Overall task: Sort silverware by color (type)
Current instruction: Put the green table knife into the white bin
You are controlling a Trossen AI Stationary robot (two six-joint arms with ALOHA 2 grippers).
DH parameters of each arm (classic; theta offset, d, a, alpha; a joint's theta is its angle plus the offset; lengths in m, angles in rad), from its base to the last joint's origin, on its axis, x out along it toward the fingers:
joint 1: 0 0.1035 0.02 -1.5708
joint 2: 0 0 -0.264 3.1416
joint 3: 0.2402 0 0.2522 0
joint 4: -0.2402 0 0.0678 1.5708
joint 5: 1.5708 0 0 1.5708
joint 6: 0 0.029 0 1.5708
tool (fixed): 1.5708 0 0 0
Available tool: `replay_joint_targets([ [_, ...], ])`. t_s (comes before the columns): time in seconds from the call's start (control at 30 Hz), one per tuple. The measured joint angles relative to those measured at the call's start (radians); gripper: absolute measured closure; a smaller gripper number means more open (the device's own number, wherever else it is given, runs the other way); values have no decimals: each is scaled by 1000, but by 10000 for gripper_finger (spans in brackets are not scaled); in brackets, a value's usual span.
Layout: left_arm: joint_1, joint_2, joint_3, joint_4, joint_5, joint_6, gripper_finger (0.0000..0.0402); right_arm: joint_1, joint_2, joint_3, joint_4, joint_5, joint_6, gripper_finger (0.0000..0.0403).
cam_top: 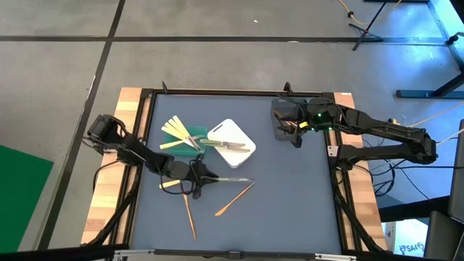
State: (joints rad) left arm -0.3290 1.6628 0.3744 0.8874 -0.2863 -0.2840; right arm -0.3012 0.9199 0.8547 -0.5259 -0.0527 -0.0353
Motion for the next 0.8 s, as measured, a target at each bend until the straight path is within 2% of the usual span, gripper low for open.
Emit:
replay_joint_targets([
  [0.3, 8, -192, 2, 0, -4, 11, 352, 0, 0, 0, 0, 0, 0, 236],
  [0.5, 40, -307, 2, -23, -7, 104, 353, 0, 0, 0, 1, 0, 0, 236],
  [0.63, 74, -357, 3, -79, -7, 128, 353, 0, 0, 0, 1, 0, 0, 236],
  [0.8, 87, -356, 3, -152, 4, 128, 352, 0, 0, 0, 1, 0, 0, 236],
])
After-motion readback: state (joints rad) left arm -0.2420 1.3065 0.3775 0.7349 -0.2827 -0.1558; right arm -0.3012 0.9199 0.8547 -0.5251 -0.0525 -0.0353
